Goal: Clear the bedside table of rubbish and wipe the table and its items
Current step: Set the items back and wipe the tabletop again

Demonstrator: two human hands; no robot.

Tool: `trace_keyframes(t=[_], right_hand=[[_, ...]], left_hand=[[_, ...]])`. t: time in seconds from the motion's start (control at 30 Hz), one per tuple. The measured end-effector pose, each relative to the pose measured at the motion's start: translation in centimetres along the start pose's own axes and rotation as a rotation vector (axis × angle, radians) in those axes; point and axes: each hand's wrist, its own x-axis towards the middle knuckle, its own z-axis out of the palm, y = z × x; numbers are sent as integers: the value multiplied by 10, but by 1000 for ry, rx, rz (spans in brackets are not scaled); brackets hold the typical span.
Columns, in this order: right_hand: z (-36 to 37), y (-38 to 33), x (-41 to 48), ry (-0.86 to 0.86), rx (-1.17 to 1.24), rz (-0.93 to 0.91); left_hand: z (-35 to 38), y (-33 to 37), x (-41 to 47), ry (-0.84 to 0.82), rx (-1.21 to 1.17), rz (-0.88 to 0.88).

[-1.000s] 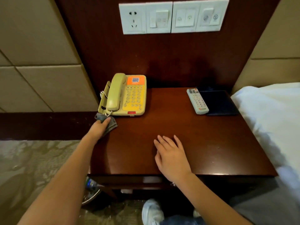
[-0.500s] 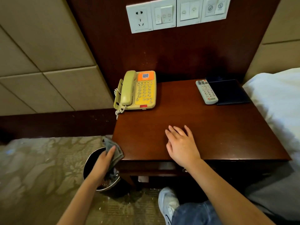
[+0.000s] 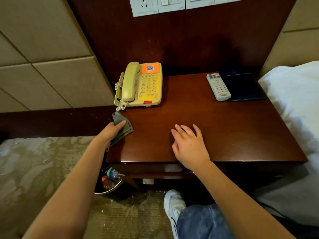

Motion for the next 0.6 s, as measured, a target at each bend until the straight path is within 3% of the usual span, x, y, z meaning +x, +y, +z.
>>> trace_keyframes(t=[0.2,0.33,0.6], right_hand=[[6,0,1,104,3,4],[4,0,0,76,43,15],[-2,-3,0,40,28,22]], left_hand=[[-4,11,29,42,-171,-83],[-3,4,17,18,-190,-120],[-11,-57,-54,-42,-98,-15]])
